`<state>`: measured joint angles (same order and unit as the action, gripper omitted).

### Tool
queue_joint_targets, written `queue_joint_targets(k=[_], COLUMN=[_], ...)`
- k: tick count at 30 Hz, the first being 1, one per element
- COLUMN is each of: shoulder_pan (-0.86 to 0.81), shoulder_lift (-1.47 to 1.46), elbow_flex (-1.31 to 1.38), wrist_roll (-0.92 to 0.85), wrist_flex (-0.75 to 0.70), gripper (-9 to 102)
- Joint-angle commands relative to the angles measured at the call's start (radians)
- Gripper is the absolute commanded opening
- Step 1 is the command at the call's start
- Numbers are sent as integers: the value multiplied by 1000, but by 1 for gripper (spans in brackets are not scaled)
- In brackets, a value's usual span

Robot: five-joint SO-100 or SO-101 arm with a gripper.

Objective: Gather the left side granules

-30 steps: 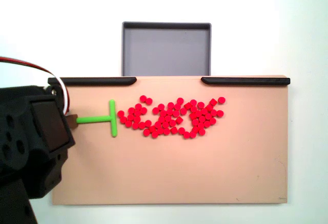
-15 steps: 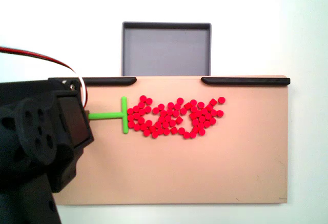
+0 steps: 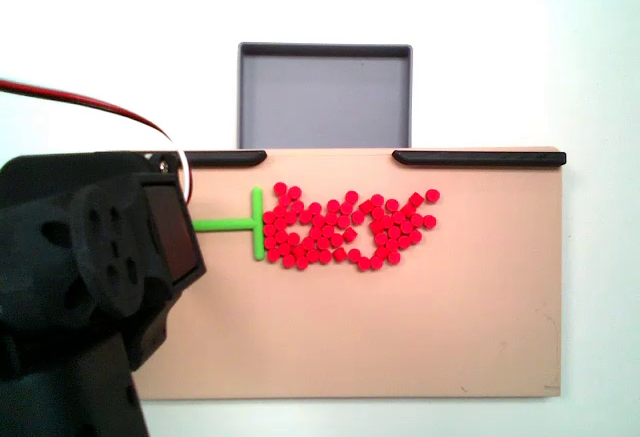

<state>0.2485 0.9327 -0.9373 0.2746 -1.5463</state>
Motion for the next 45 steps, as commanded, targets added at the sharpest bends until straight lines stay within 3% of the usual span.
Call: queue_joint_targets(k=[1,45], shoulder_pan=[-17,-55], shoulder_lift=[15,48], elbow_flex=[0,-15], wrist_roll=[-12,-80], wrist_flex=[-3,-3], gripper=[0,0])
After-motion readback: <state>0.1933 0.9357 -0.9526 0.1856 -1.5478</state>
